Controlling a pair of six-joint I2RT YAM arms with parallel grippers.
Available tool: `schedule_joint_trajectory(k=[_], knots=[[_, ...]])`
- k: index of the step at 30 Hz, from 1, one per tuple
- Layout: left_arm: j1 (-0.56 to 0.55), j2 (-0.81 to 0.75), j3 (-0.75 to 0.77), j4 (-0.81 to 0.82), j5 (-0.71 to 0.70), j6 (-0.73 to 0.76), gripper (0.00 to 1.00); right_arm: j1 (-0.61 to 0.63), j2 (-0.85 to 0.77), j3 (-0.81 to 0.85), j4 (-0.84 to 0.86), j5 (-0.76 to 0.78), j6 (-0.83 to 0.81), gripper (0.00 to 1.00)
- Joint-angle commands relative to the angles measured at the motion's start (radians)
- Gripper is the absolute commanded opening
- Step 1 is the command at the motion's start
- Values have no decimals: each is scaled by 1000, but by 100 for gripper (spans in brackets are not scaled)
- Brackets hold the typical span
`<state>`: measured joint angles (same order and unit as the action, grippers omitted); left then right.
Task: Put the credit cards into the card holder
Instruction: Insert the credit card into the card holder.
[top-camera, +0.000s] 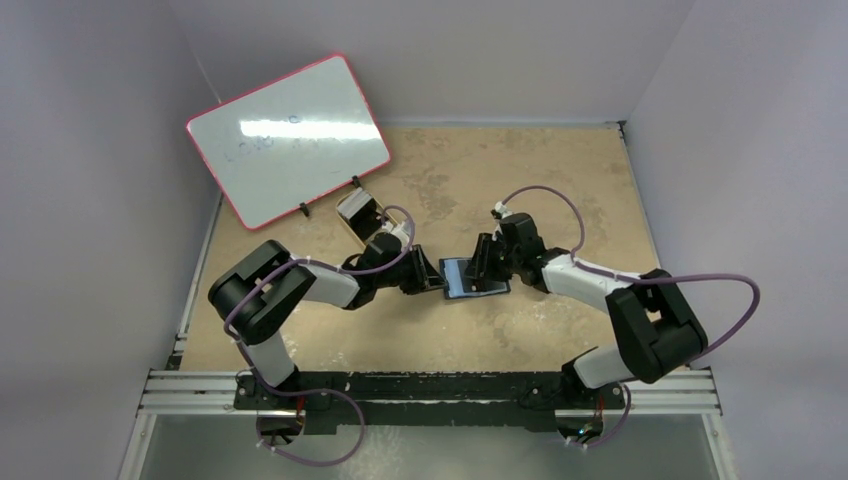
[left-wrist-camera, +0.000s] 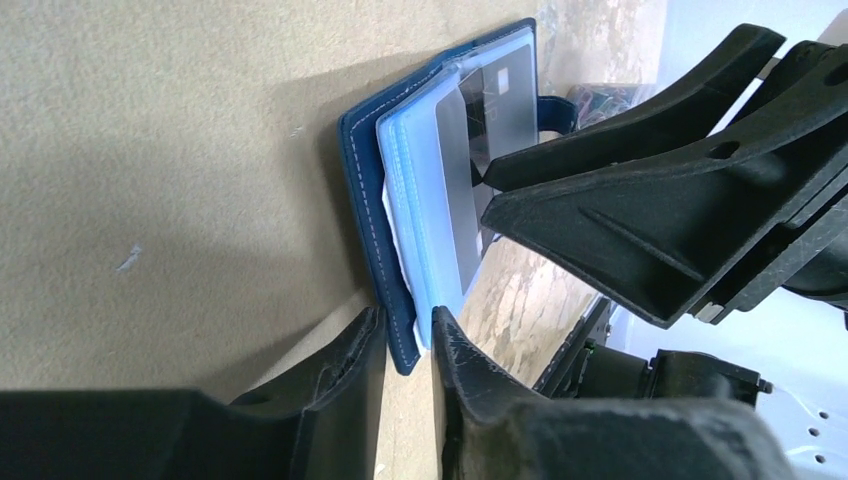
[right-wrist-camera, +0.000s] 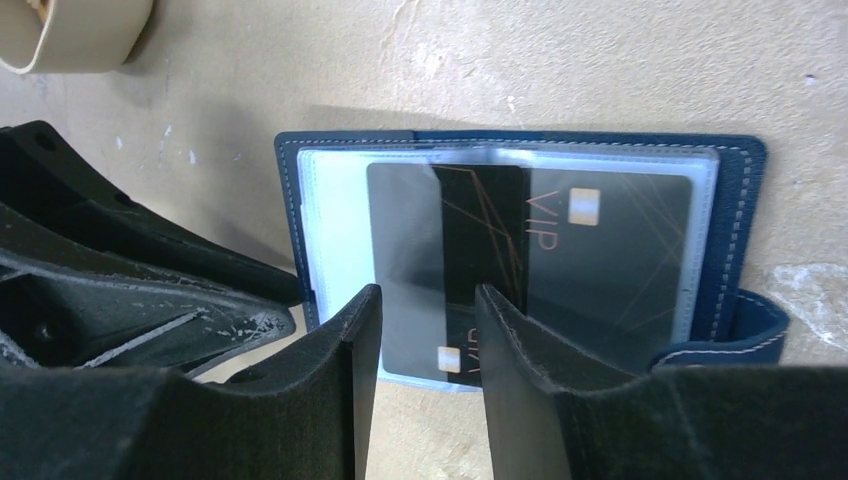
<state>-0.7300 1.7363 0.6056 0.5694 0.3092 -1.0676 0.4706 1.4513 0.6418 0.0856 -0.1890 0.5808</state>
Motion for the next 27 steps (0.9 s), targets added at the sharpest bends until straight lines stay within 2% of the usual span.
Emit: schedule_joint_trajectory(k=[1,4,8,13,20,27], knots=[[-6,1,29,87,23,-12,18,-1,-40,-7,29,-63,-22,42],[-6,9,35,92,30,-16,13,-1,-39,-13,27,-64,-21,42],[-8,-1,25,100,23,-23,13,-1,-59,-1,-14,-46,-17,42],[-7,-8,21,88,5,-15,21,-2,-101,33,-71,54,-15,49],[-8,-8,14,72,-20,-8,32,-5,-60,51,-78,104,-28,58],[-7,6,8,58,-42,2,37,-6,10,37,-6,50,-36,62]])
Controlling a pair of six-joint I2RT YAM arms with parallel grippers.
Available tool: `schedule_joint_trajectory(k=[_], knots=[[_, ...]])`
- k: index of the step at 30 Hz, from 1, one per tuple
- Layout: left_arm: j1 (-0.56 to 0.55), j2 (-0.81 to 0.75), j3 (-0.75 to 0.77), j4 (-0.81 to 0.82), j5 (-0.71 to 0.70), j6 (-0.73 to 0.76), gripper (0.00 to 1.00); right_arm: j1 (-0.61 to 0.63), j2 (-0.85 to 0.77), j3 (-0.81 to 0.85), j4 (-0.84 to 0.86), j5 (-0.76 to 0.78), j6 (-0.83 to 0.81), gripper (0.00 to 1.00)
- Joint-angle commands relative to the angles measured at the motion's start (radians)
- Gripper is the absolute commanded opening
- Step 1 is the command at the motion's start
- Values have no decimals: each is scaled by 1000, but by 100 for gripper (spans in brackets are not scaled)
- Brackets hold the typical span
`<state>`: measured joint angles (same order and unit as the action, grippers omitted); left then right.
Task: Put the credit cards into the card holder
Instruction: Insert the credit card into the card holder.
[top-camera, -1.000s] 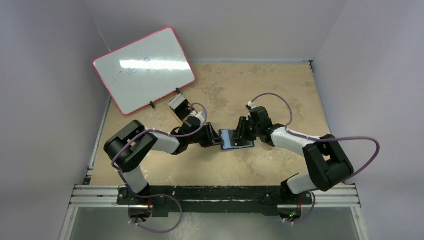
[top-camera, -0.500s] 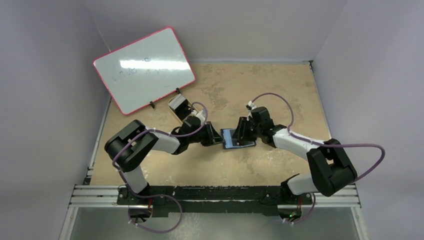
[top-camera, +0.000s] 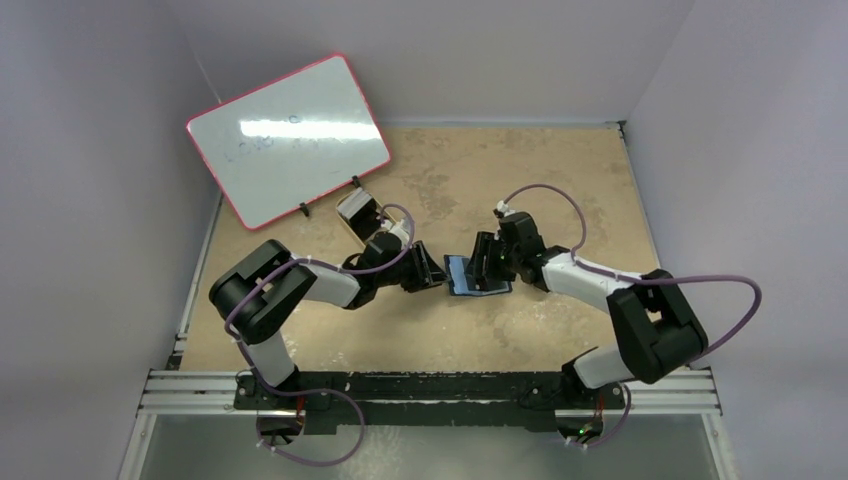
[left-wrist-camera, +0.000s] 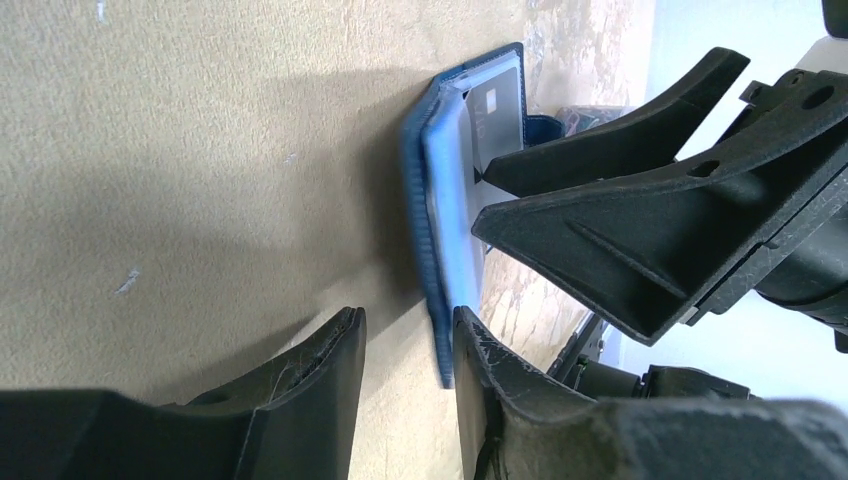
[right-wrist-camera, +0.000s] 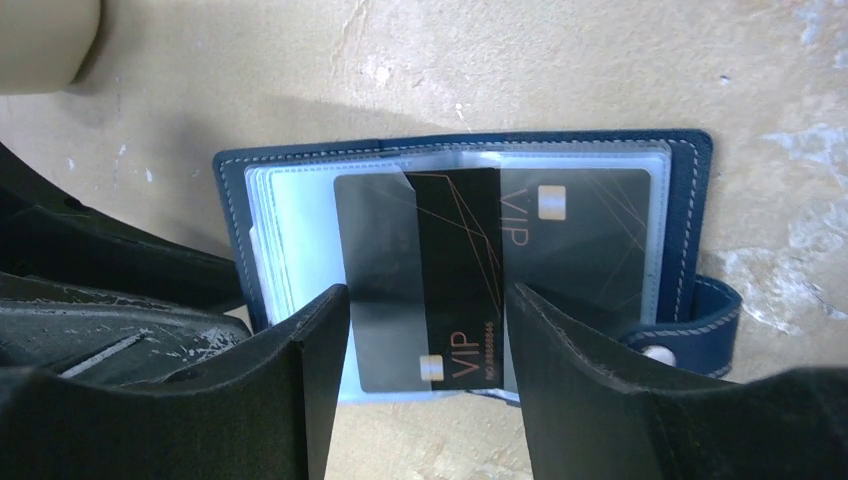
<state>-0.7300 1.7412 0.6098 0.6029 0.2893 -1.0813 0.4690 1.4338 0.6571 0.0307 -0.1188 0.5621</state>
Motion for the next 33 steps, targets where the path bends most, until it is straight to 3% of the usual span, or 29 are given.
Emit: schedule_joint_trajectory(k=[1,13,21,33], knots=[[-8,3,3,26,-24,17,37,-5,31,13,64,-33,-16,62],[-7,29,-6,143,2,-15,38,-5,8,-88,186,-161,23,61],[-8,62,-16,249,31,-58,33,-6,-17,-104,216,-197,46,59],[-8,4,-38,223,41,-56,0,-6,-38,-137,350,-280,88,51]])
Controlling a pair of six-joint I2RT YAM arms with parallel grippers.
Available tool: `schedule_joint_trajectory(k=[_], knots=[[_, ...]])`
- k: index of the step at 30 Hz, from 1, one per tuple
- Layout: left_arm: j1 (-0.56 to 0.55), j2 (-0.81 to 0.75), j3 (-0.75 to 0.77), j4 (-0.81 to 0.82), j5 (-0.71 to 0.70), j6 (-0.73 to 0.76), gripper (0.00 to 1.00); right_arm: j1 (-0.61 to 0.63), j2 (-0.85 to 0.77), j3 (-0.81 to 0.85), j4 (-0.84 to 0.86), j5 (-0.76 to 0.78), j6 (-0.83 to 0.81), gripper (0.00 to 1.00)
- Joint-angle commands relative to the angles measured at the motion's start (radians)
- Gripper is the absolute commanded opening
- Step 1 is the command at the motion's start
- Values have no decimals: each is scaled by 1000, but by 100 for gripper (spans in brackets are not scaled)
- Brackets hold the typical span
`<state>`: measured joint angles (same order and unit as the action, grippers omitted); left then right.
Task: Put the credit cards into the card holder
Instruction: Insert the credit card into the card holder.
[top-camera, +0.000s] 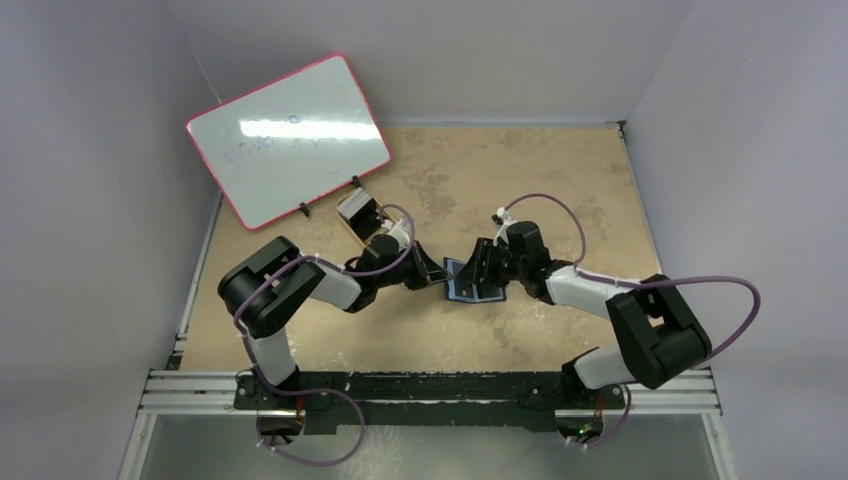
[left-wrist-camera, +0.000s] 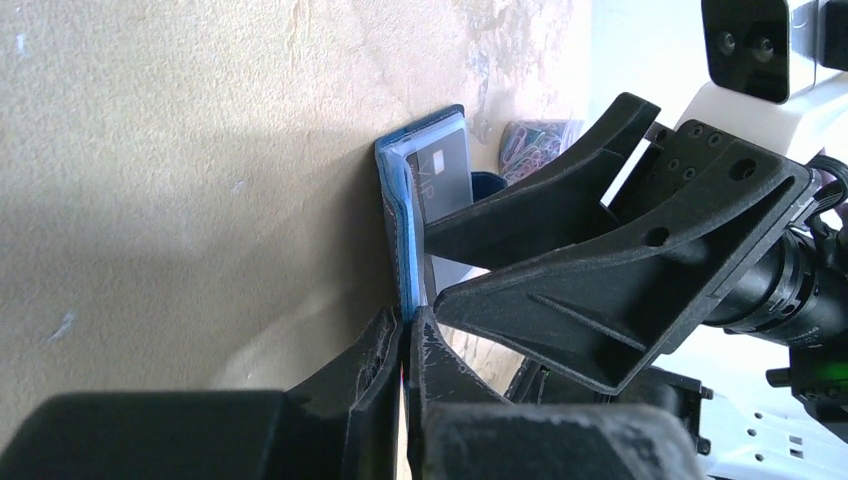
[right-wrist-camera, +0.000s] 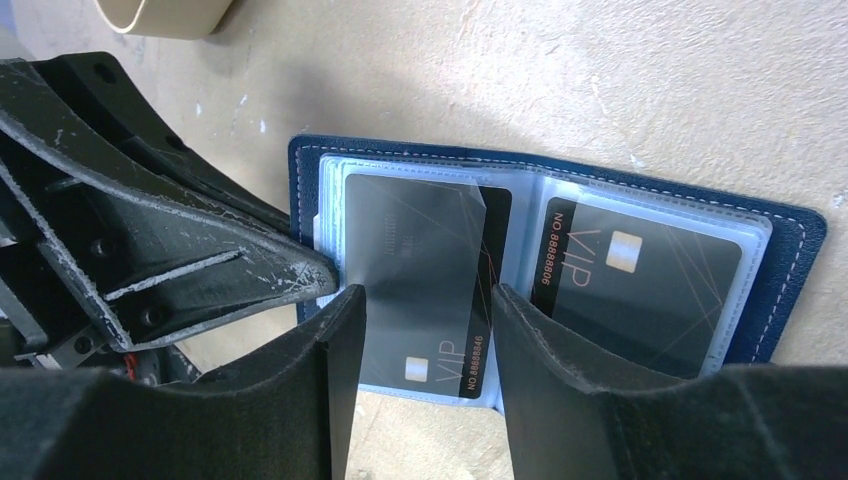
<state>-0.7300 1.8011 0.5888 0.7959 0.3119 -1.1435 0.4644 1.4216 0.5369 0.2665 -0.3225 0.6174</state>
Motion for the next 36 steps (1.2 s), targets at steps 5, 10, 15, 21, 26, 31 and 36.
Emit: schedule_joint_trajectory(k=[5,10,15,21,26,31,36], knots=[[-5,-161,-26,-130,-2,80,0,0,-7,-25,180,-150,53,48],[-6,-308,19,-554,-113,226,0,0,15,-4,161,-169,48,47],[-6,-428,29,-755,-190,273,0,7,-23,35,53,-106,21,43],[-6,-449,83,-869,-207,292,0,89,55,77,44,-78,40,31],[-6,-445,125,-919,-231,306,4,180,125,126,19,4,51,26],[-6,-448,117,-829,-155,270,4,197,174,136,22,29,63,23],[-5,-430,93,-766,-137,244,6,201,181,136,30,37,62,21]])
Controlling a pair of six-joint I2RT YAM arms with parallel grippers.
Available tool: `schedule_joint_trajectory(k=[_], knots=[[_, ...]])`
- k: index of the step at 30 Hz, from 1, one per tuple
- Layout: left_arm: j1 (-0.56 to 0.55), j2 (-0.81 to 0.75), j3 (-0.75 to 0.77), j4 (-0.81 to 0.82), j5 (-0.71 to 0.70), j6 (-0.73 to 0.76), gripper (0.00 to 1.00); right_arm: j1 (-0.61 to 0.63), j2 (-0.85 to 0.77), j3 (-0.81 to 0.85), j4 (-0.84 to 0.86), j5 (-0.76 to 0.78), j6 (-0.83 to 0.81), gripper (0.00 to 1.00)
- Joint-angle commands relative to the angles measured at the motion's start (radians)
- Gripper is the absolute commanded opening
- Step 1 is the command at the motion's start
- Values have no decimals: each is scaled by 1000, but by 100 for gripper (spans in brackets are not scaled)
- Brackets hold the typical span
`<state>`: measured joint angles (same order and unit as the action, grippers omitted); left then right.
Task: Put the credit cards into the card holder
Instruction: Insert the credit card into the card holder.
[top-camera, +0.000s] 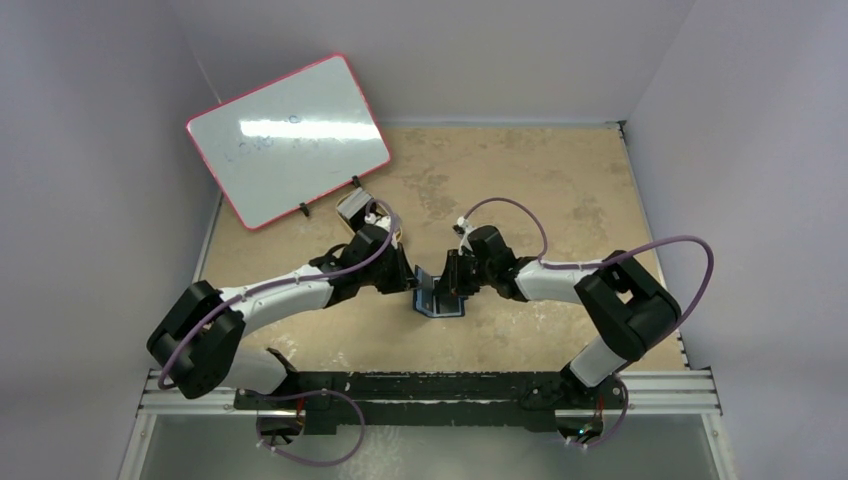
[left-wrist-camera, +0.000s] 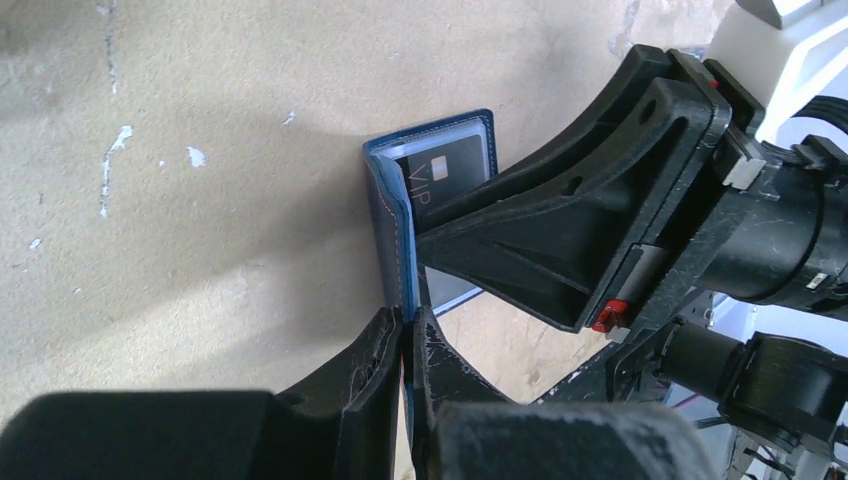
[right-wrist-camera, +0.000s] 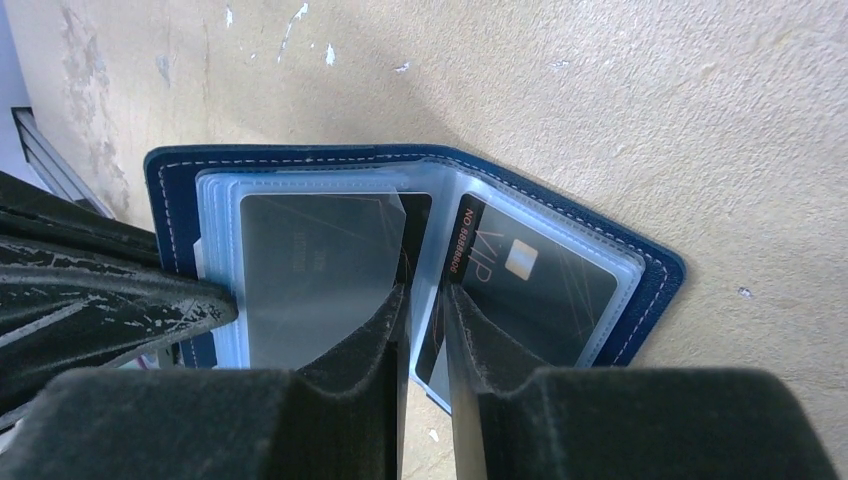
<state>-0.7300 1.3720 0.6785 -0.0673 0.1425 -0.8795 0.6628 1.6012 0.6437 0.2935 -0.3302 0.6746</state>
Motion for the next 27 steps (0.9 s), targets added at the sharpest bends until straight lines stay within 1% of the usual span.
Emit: schedule_joint_trajectory(k=[1,4,9,11,14,18,23,25,27], knots=[[-5,3,-3,122,45,-26,7,4,4,28,5,43,5,21],[-6,1,-30,200,79,-61,9,3,11,29,7,40,3,21],[-6,-5,-54,249,82,-72,10,3,14,26,13,43,5,21],[-6,-9,-65,267,83,-75,8,3,14,24,16,42,5,21],[-6,-2,-77,297,90,-77,2,3,15,20,21,41,6,21],[-6,13,-89,335,97,-85,0,3,18,22,21,40,3,21],[-6,27,-81,294,82,-85,0,3,-6,31,-30,52,-7,26],[-6,21,-56,221,58,-81,0,3,-38,43,-60,68,-10,29],[-7,2,-25,122,12,-67,0,3,-76,60,-88,91,-10,36]])
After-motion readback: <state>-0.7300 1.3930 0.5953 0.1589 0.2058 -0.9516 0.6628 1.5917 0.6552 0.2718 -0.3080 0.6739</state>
